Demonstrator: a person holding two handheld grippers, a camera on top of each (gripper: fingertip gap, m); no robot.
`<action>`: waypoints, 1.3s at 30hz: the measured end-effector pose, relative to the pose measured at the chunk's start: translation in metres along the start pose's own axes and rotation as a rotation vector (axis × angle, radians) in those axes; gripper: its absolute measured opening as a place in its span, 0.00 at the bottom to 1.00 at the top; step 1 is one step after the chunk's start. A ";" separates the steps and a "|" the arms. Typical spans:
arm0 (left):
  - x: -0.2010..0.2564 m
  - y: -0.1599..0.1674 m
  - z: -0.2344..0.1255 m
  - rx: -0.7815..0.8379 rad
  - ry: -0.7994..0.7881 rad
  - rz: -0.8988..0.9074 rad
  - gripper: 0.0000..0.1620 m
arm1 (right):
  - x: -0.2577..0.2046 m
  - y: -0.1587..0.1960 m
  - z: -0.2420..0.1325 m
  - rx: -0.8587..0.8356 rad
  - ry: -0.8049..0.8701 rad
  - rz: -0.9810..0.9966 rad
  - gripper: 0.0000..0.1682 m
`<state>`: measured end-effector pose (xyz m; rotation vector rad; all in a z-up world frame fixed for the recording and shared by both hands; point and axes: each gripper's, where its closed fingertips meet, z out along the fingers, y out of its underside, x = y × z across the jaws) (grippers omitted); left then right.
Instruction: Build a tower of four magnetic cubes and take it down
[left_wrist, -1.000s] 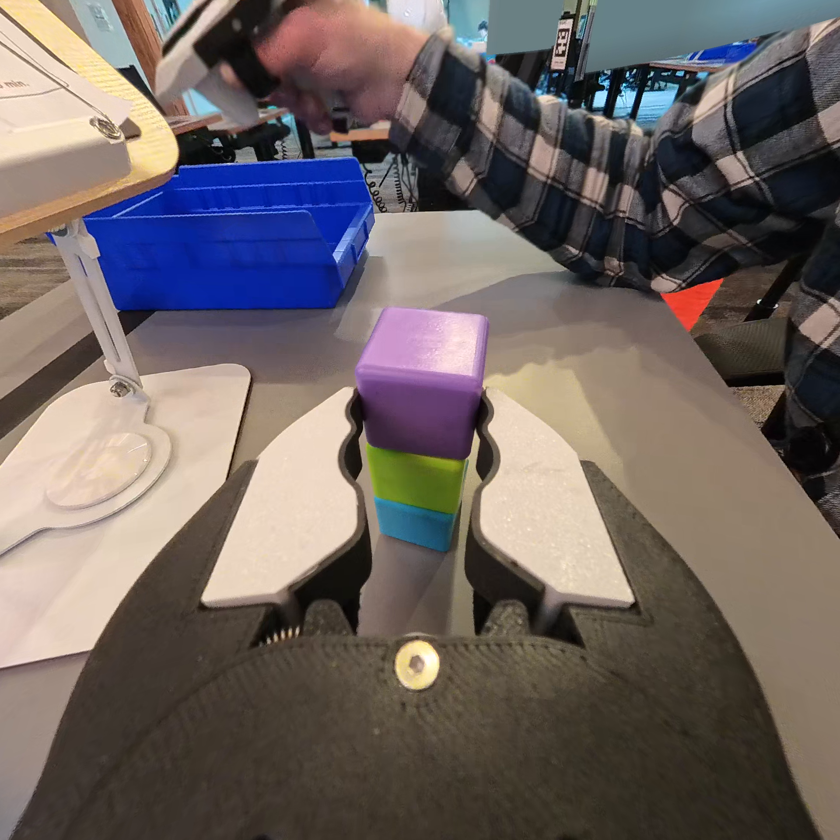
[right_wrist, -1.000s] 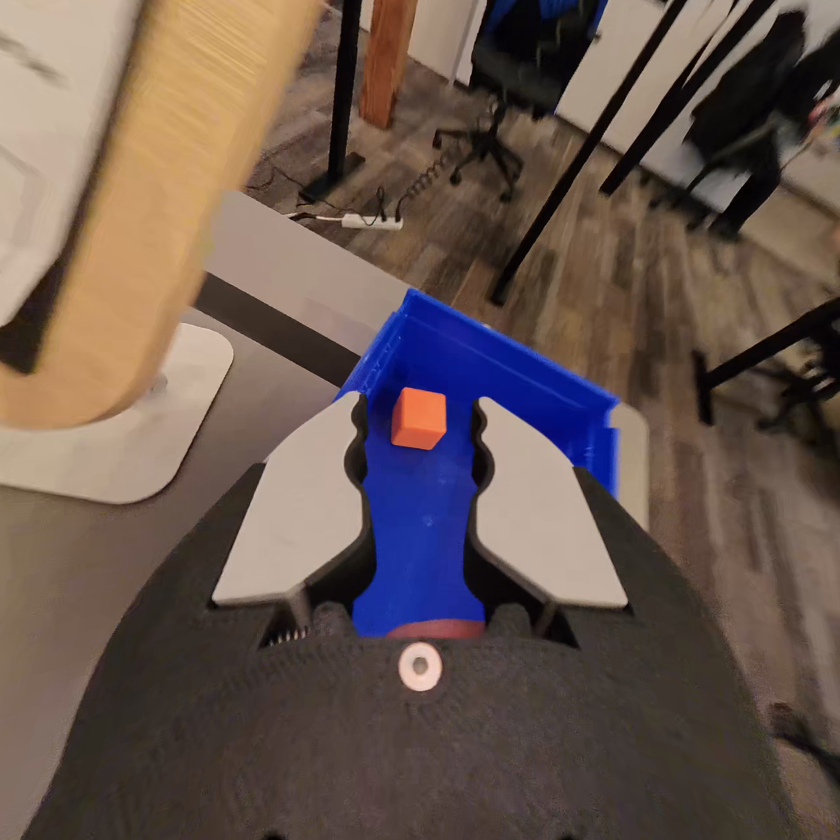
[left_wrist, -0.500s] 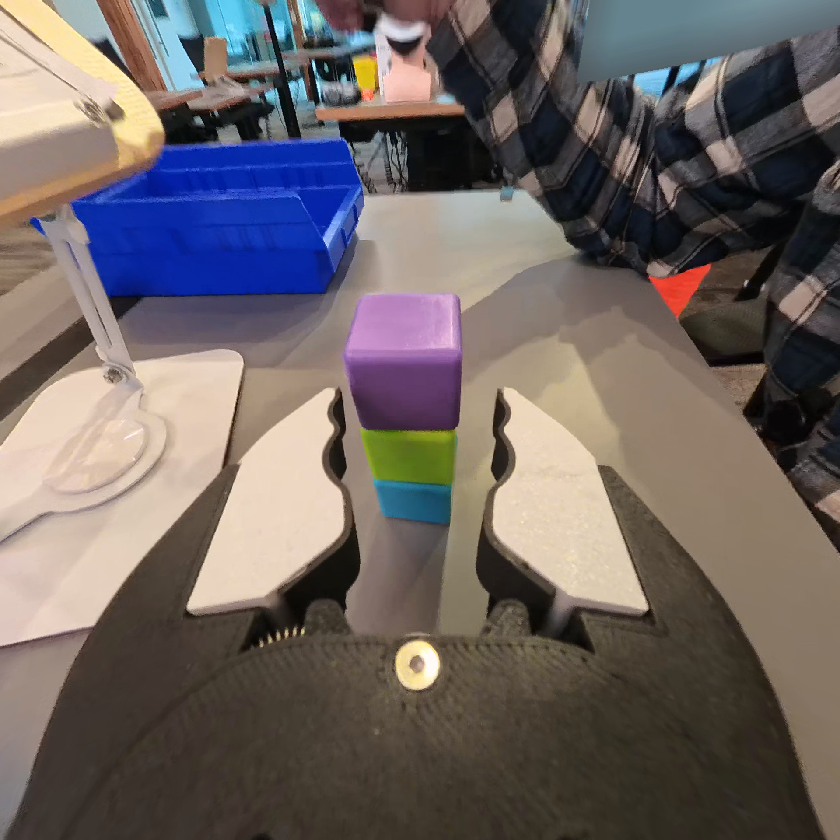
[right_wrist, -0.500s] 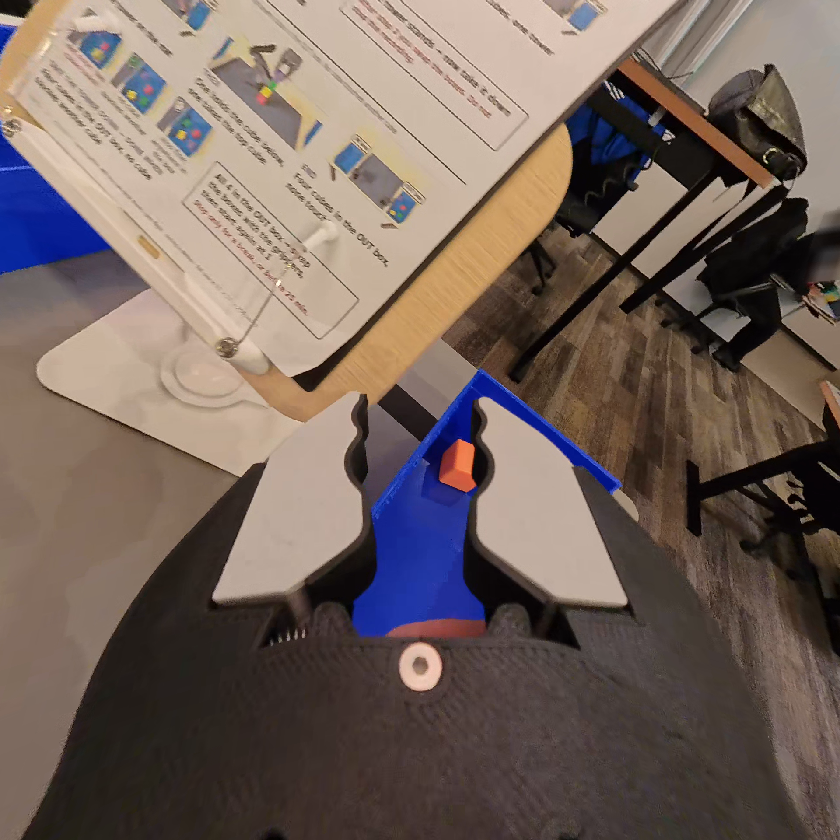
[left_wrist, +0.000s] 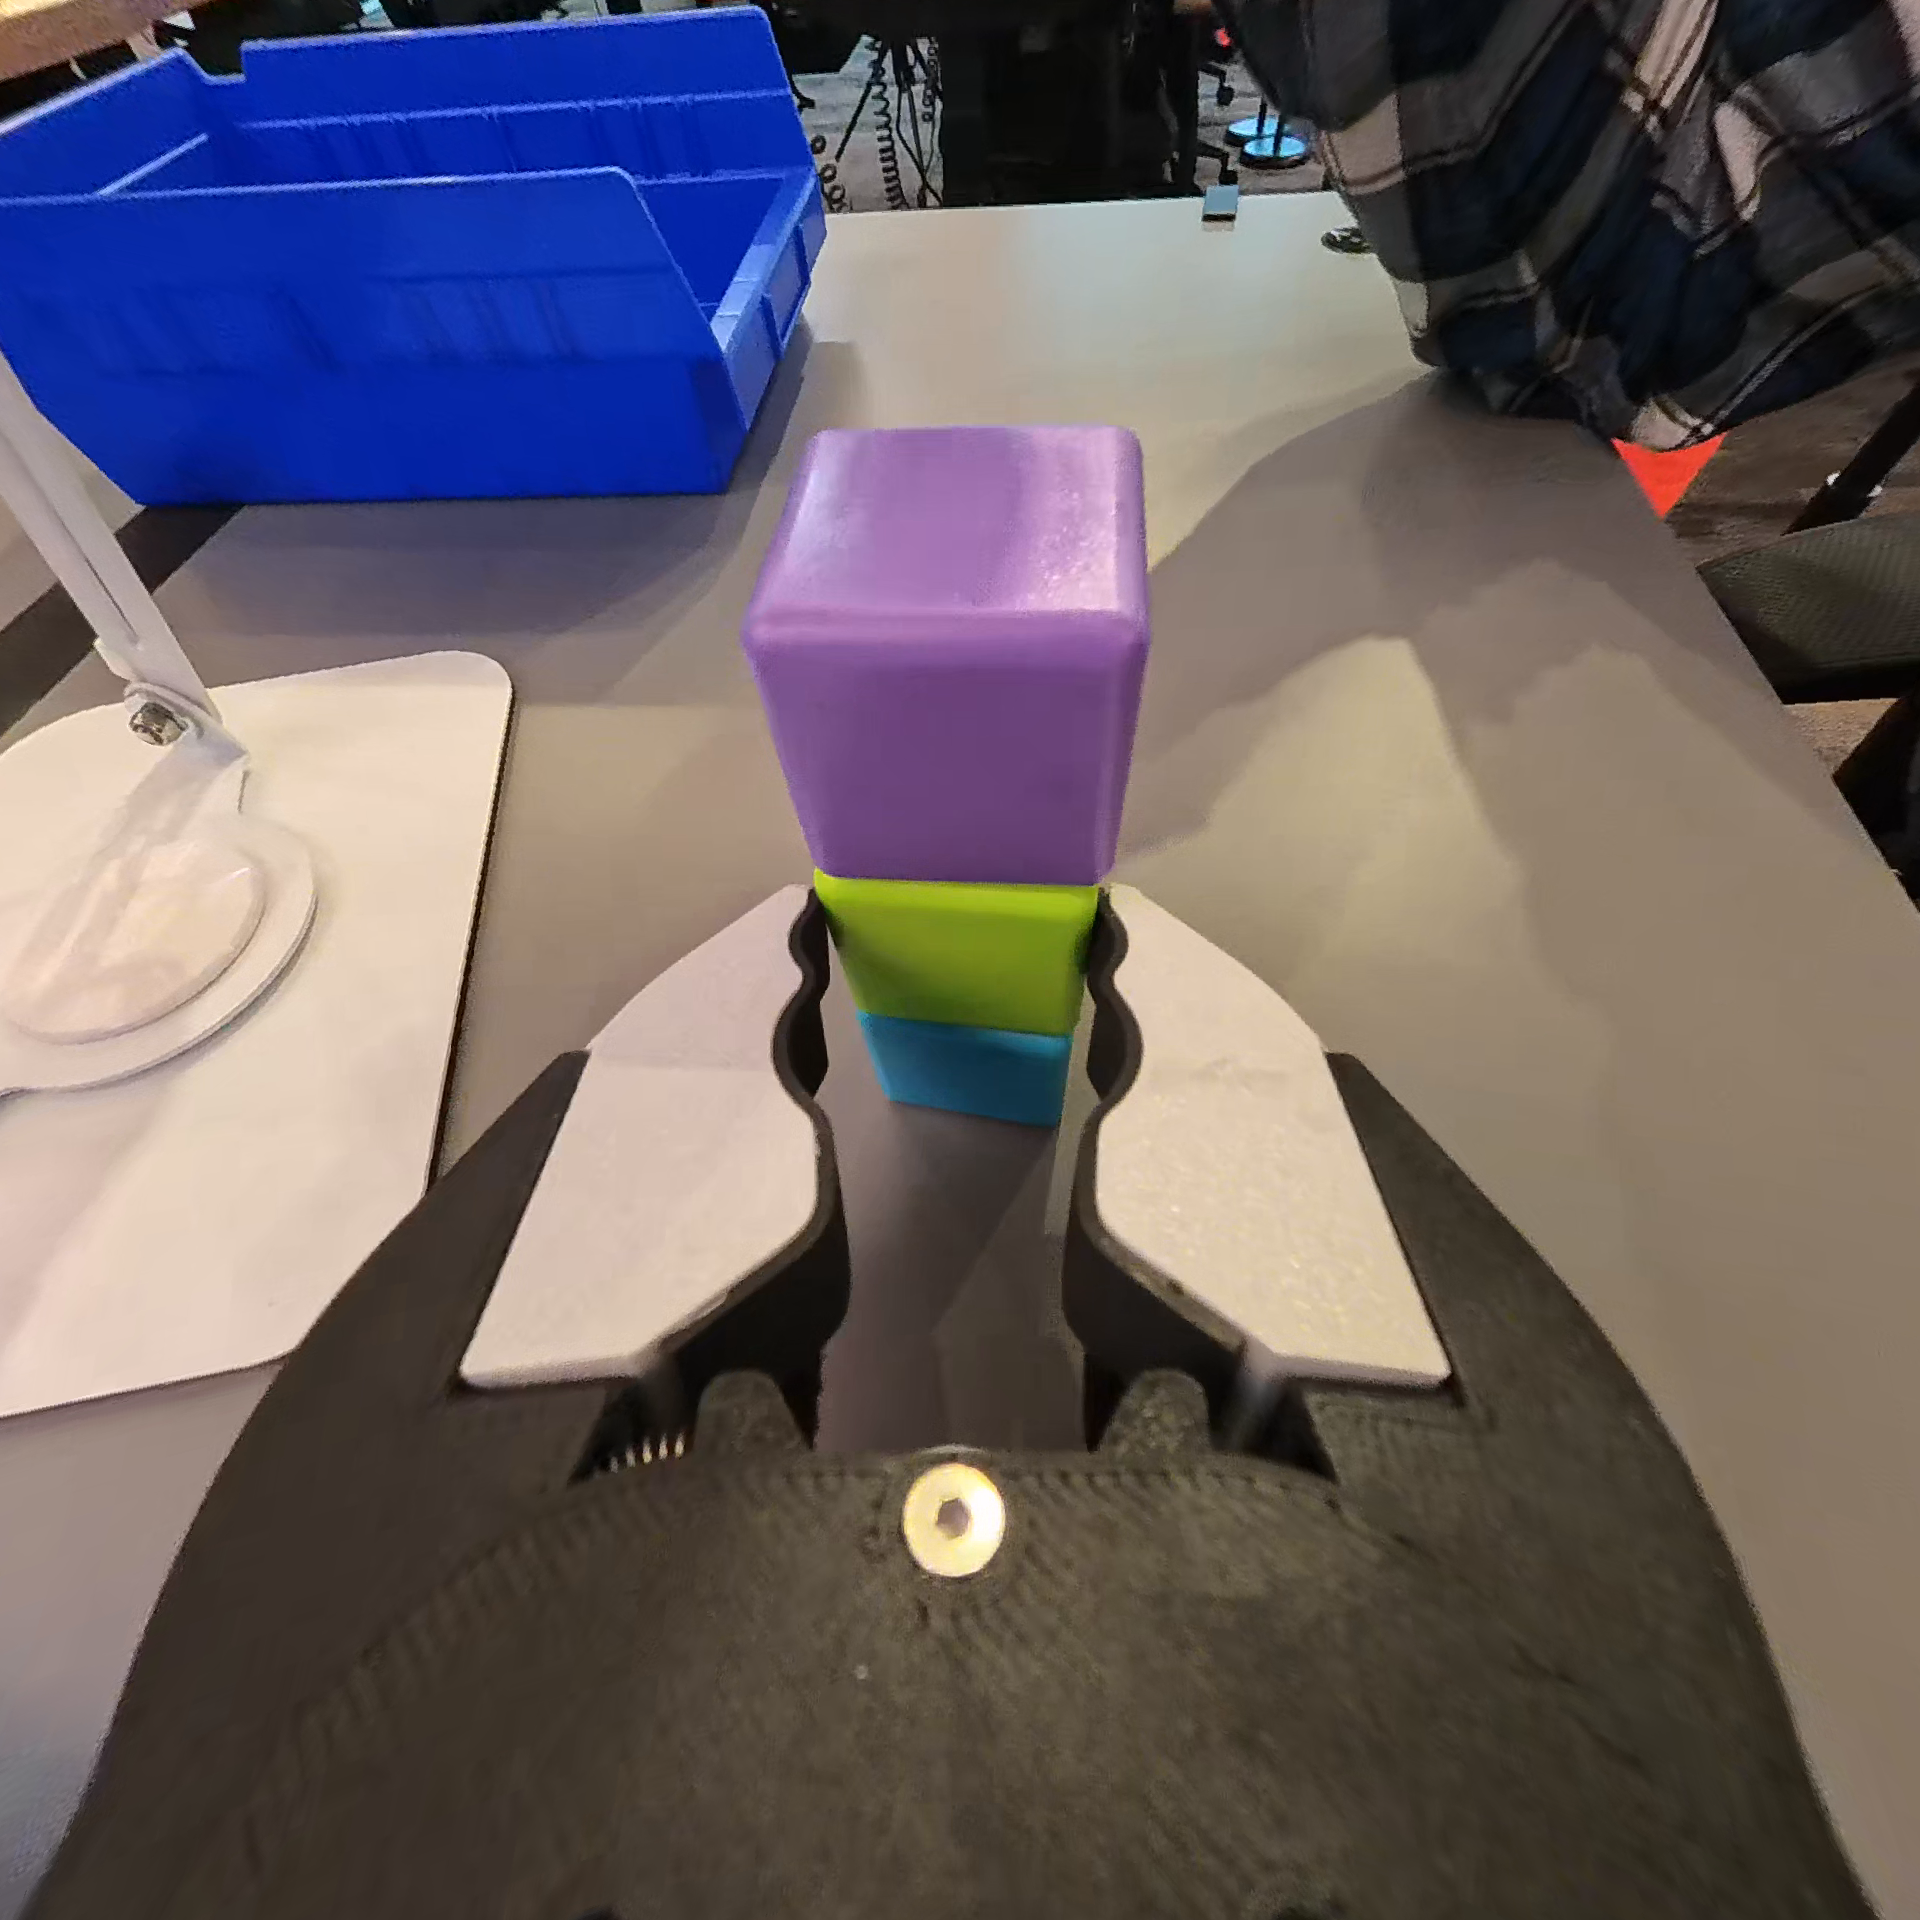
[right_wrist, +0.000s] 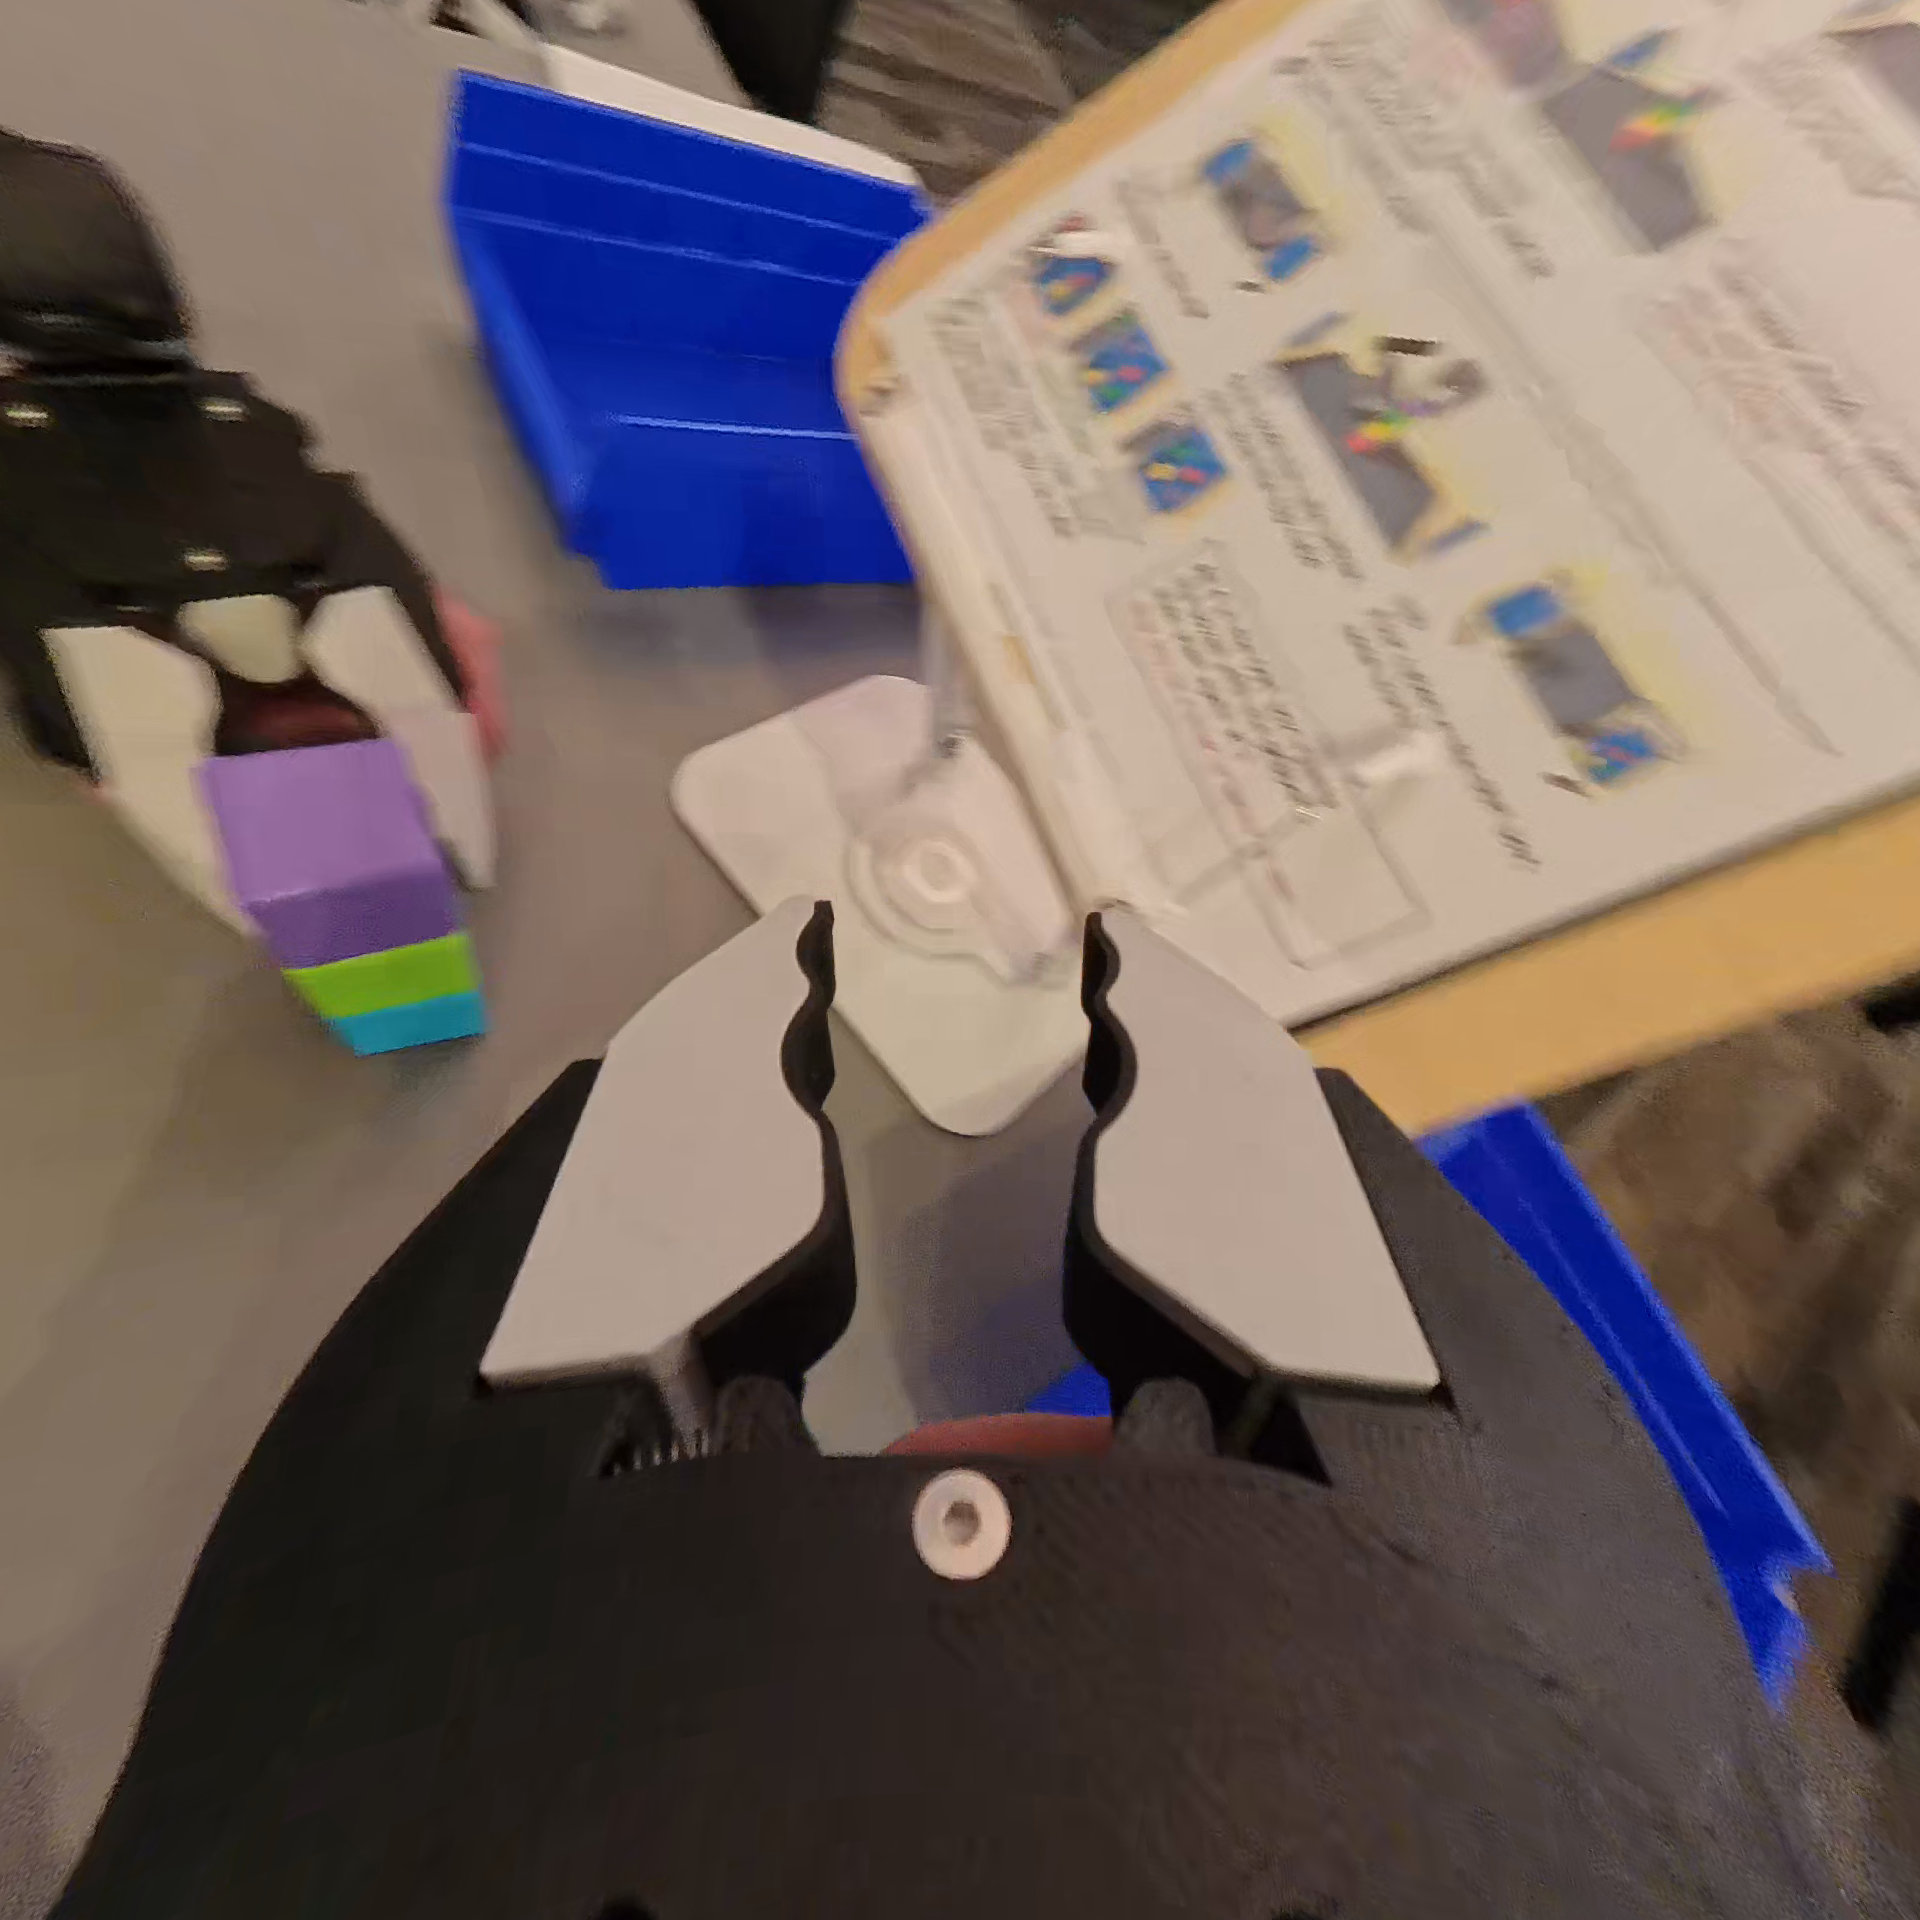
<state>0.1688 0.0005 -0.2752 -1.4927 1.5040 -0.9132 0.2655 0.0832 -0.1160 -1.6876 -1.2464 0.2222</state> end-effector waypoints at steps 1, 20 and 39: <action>0.000 0.000 0.000 0.000 0.001 0.002 0.29 | -0.015 -0.002 0.006 0.000 -0.064 -0.010 0.28; 0.000 -0.001 0.003 -0.002 0.004 -0.003 0.29 | -0.154 0.012 0.069 -0.139 -0.542 -0.101 0.39; -0.002 -0.002 0.003 -0.010 -0.011 0.004 0.29 | -0.147 -0.011 0.068 -0.018 -0.634 0.084 0.29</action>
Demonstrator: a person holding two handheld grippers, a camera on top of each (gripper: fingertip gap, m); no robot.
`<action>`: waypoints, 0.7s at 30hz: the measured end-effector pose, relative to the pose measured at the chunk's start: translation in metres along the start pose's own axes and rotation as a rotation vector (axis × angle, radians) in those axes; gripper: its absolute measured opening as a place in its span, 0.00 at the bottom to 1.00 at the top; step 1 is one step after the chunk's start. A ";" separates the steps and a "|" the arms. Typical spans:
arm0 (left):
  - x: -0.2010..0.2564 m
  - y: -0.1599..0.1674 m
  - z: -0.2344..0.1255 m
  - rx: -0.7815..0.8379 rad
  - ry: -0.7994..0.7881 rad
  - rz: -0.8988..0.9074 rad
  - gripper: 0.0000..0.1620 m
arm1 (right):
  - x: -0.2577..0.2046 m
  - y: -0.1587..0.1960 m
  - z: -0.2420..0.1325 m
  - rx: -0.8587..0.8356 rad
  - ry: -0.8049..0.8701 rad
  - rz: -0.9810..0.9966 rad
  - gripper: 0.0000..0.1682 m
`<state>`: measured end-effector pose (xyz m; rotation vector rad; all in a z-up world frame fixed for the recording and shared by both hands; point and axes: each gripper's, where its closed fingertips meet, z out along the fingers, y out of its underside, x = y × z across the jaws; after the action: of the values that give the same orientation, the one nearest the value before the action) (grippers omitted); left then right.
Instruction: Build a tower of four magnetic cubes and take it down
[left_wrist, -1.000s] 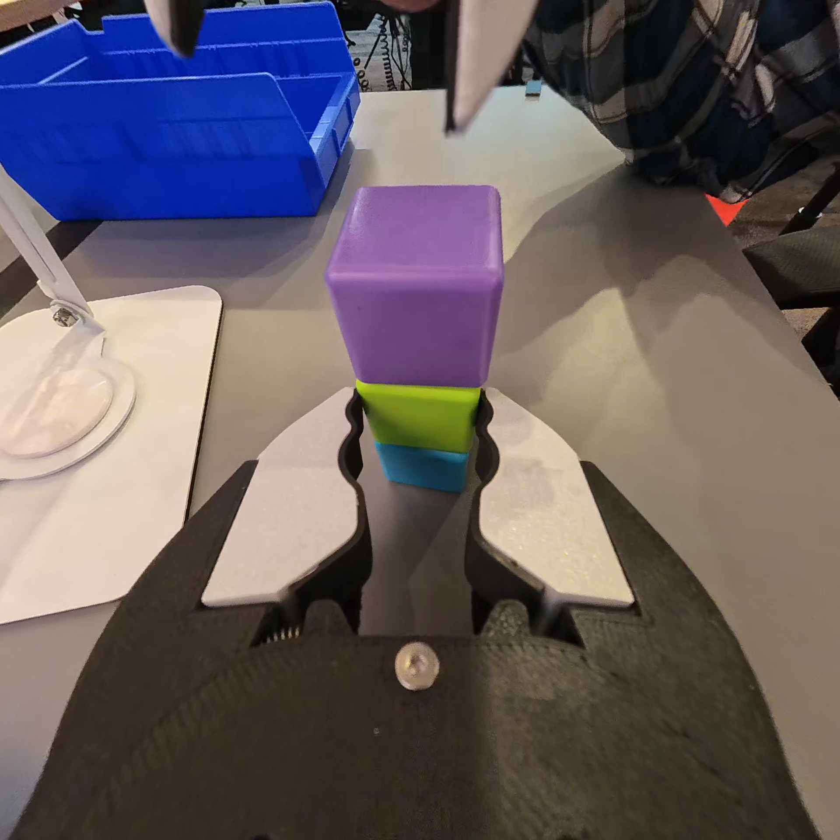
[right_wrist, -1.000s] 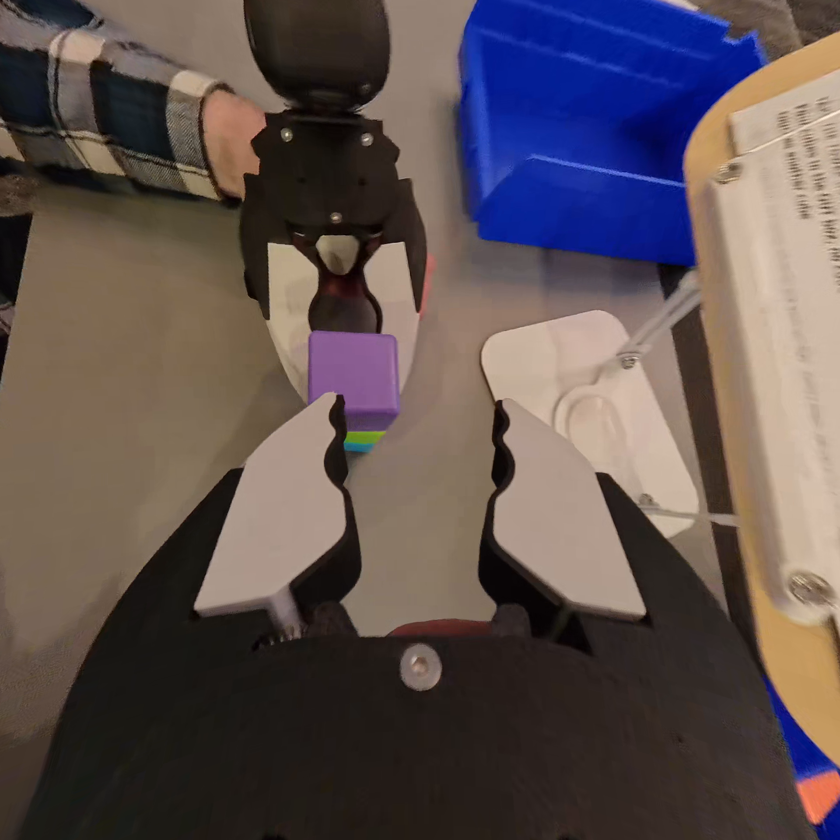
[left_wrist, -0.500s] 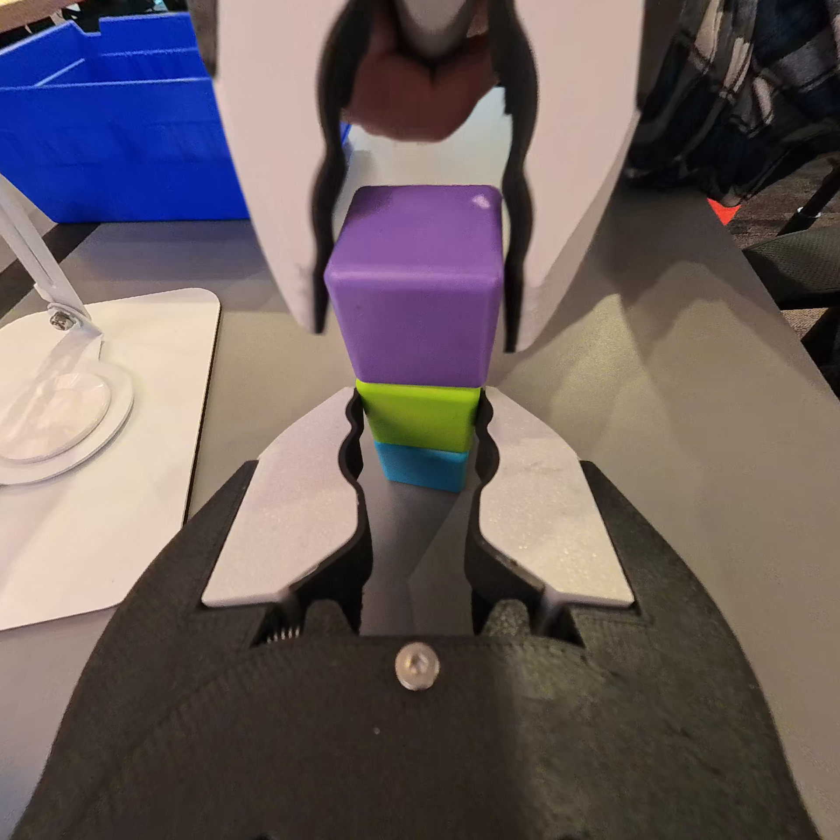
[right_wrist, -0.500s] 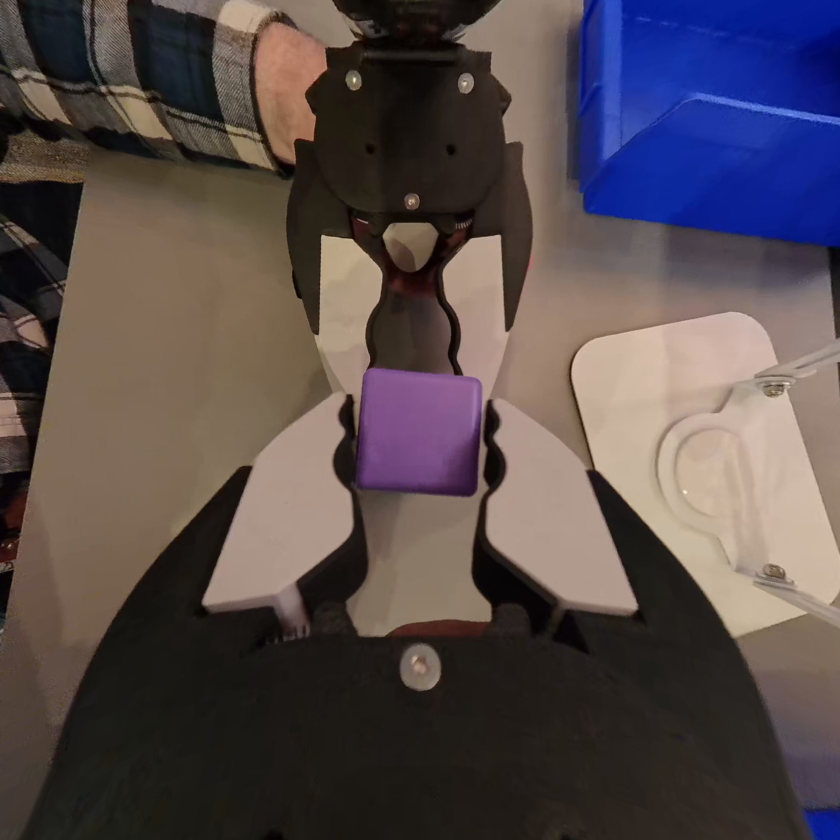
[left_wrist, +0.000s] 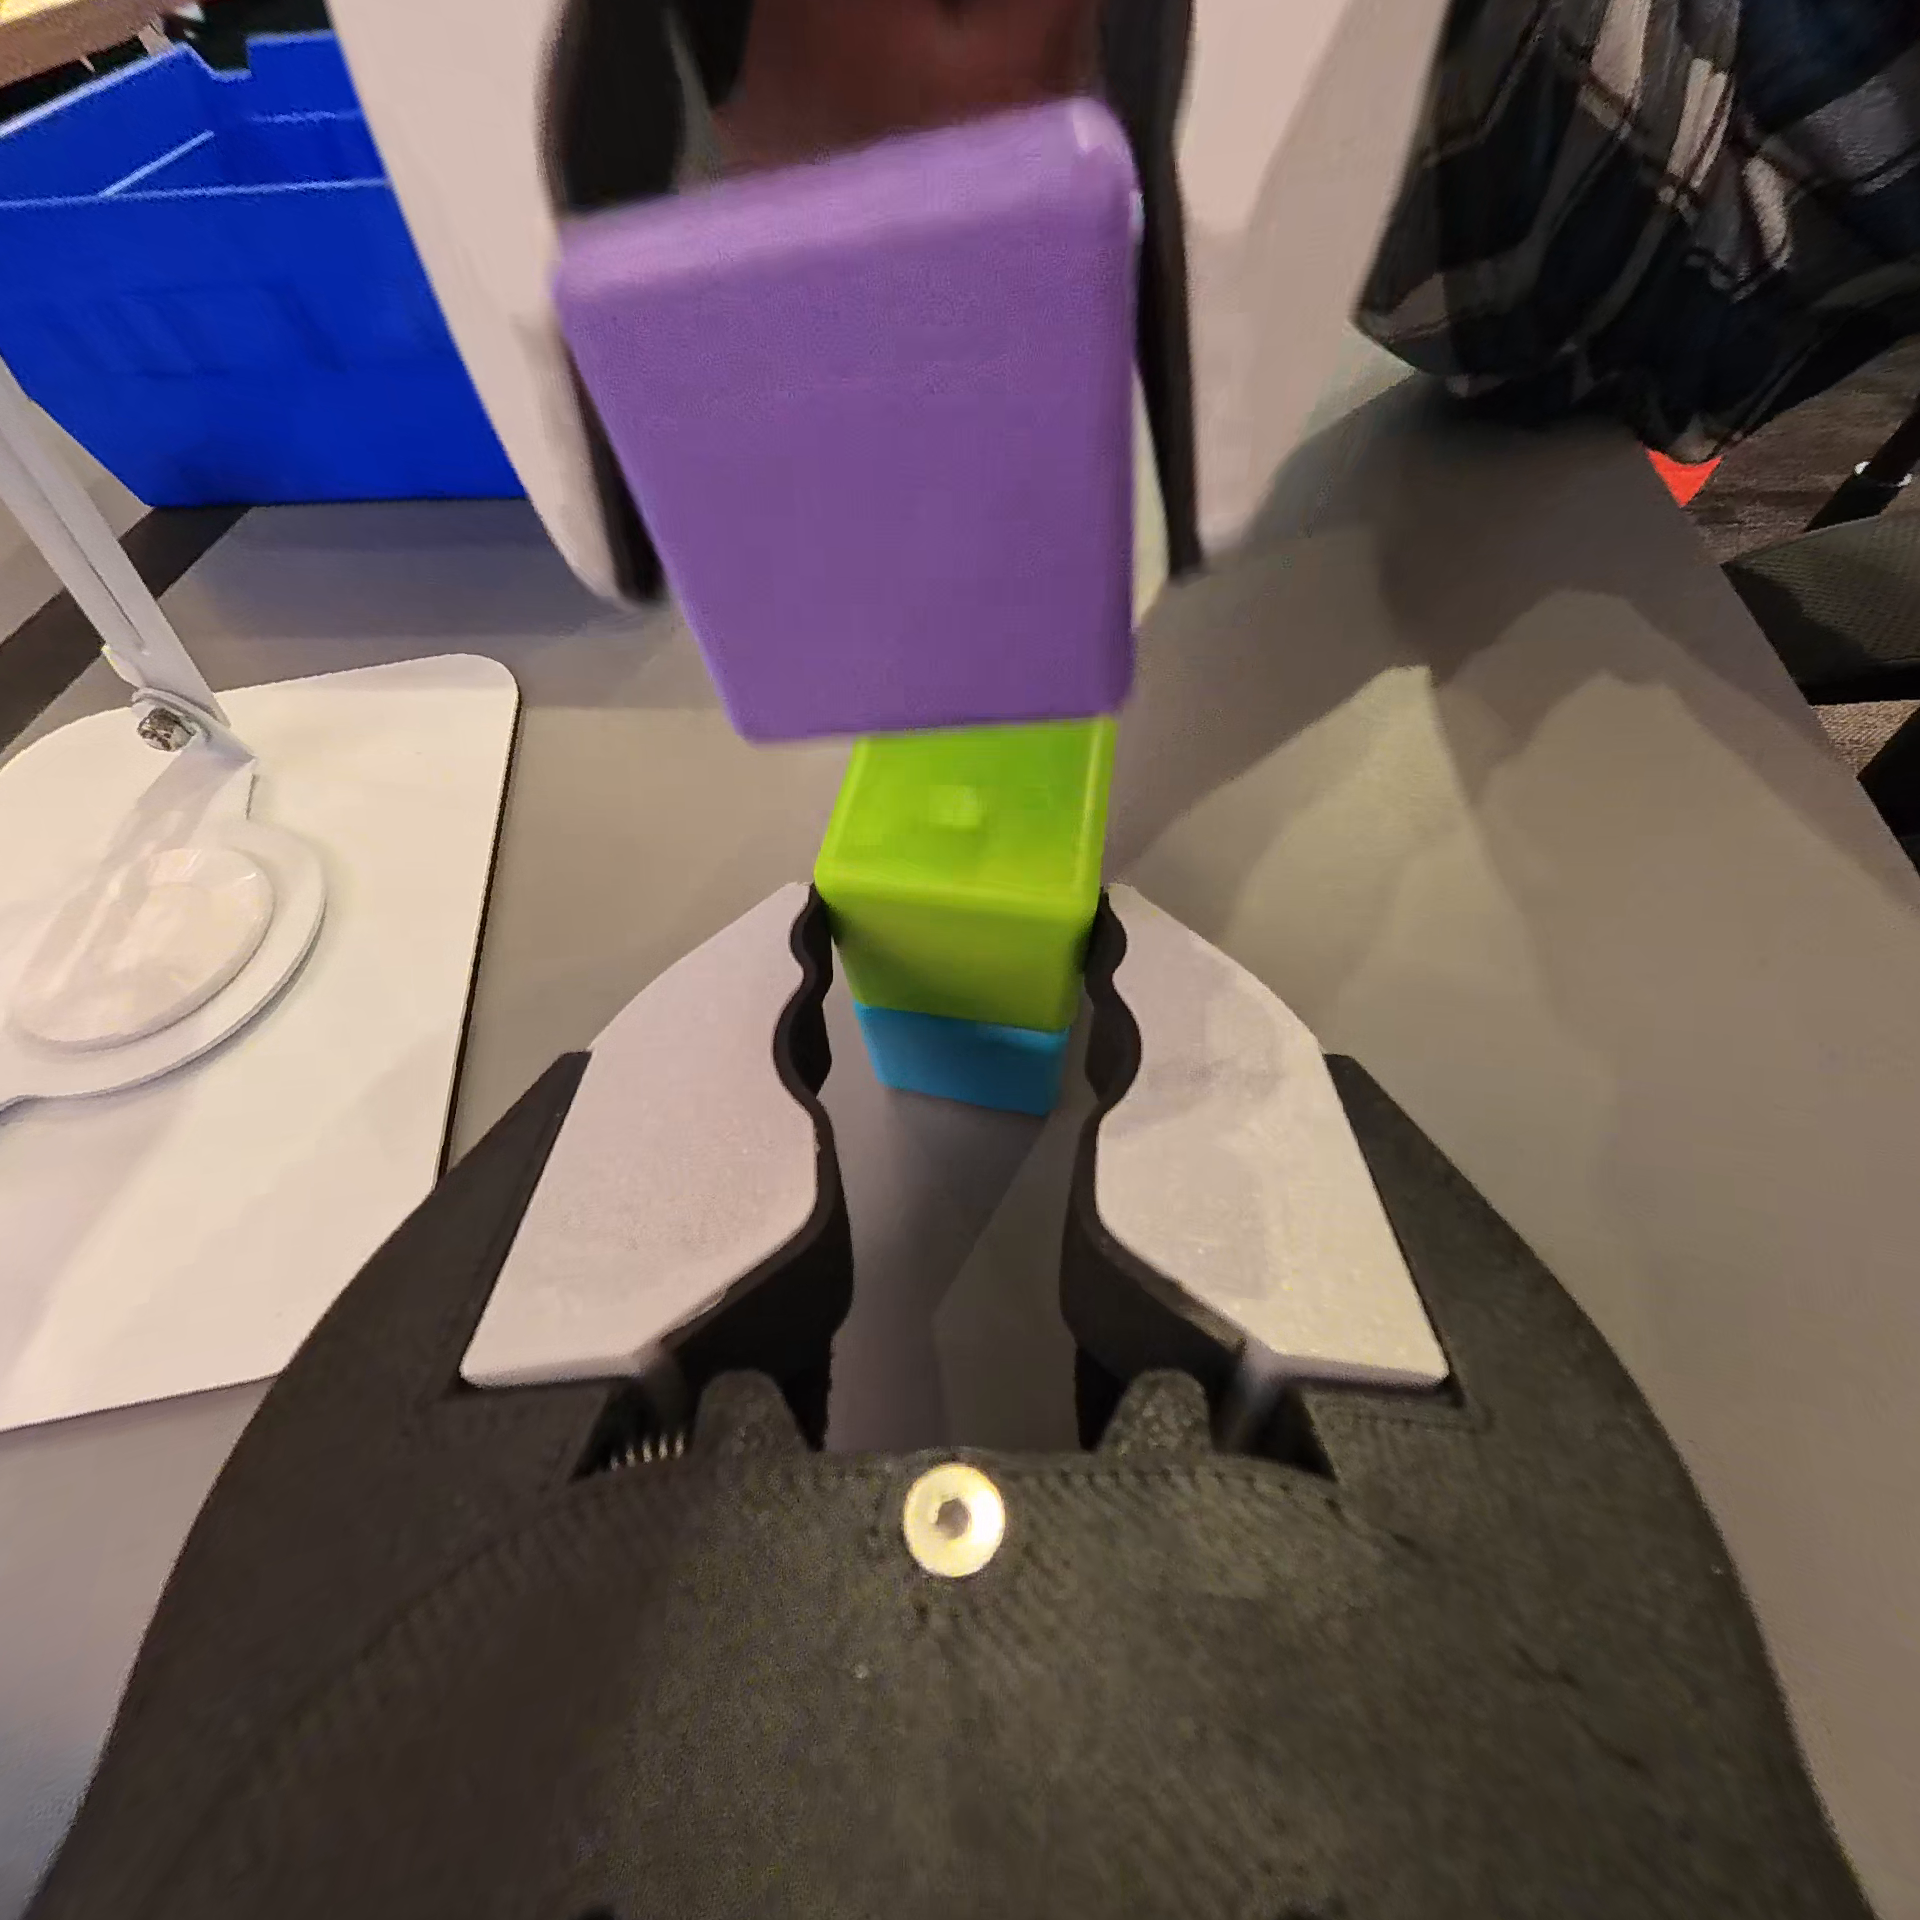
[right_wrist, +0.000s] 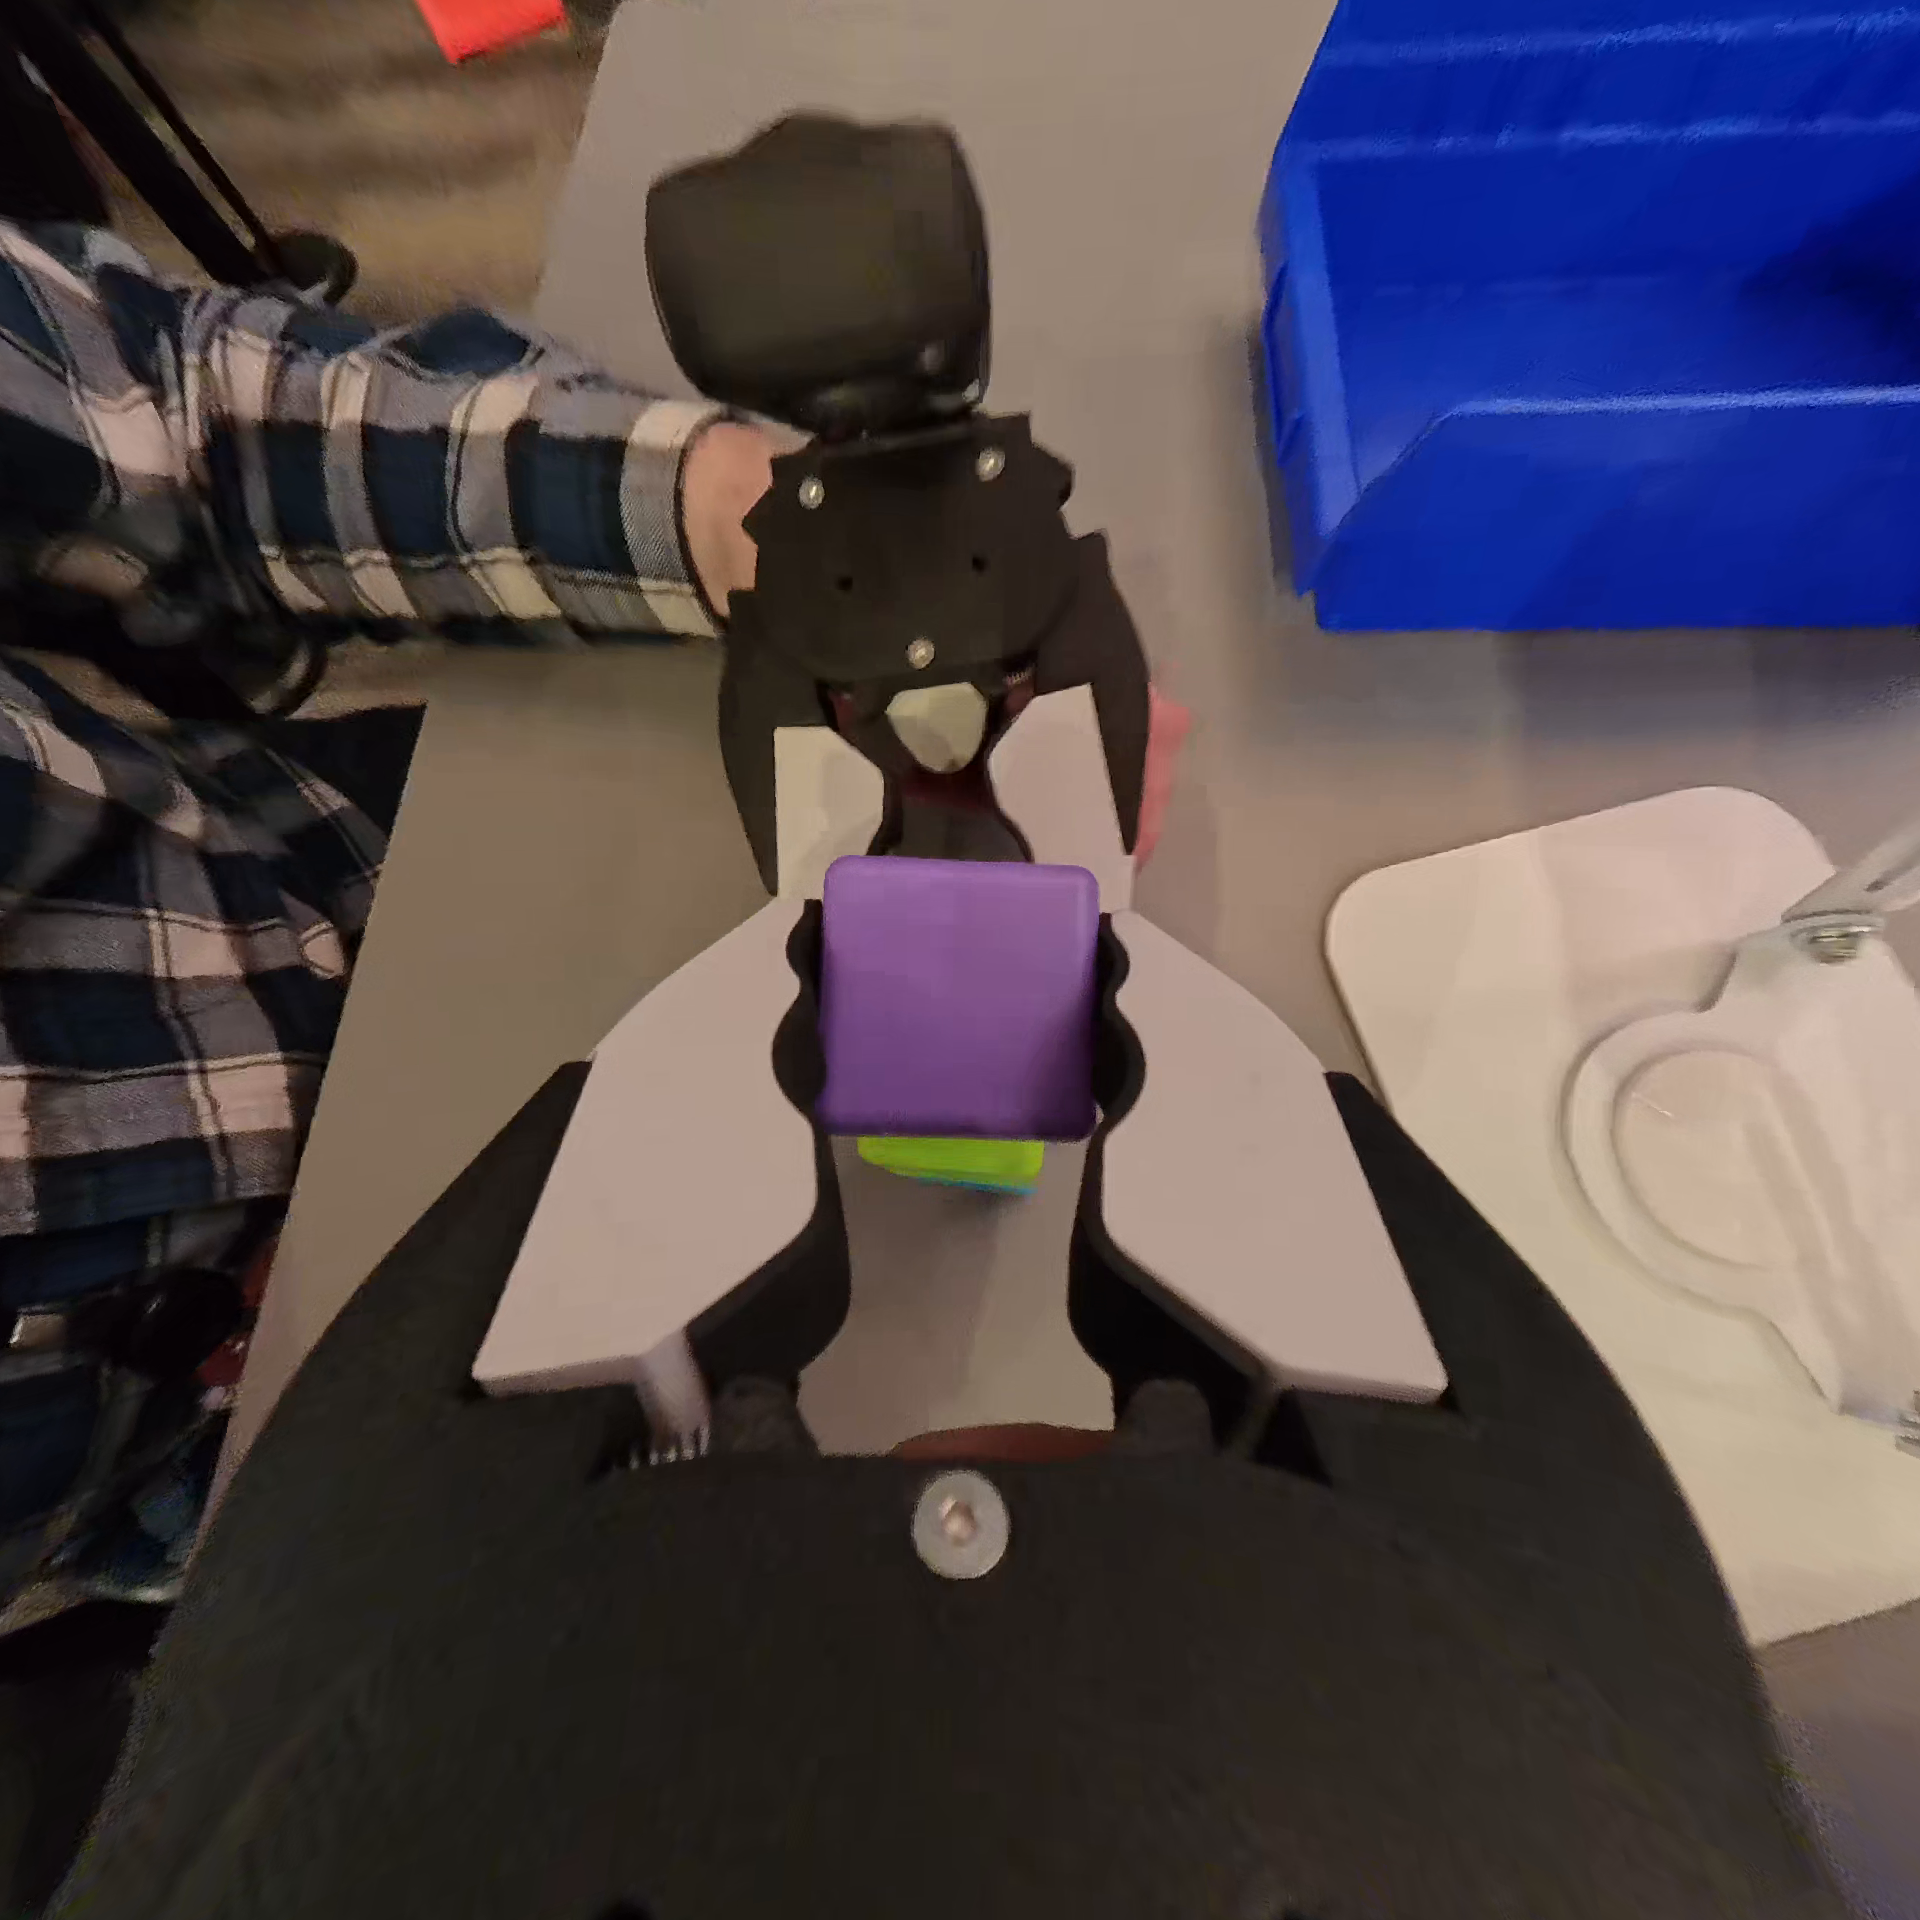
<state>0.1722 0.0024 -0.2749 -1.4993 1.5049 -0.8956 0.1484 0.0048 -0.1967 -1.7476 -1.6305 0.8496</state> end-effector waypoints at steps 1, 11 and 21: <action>0.000 0.000 0.000 0.000 0.000 0.000 0.29 | 0.005 -0.003 -0.006 0.016 0.030 -0.002 0.29; 0.000 0.000 0.001 0.001 -0.003 0.004 0.29 | 0.081 -0.025 -0.131 0.245 0.453 0.065 0.29; 0.001 -0.001 0.000 0.007 0.000 0.003 0.29 | 0.173 0.044 -0.256 0.239 0.975 0.234 0.29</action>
<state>0.1728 0.0016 -0.2745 -1.4915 1.5022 -0.8987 0.3839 0.1741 -0.0827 -1.7635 -0.6644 0.1748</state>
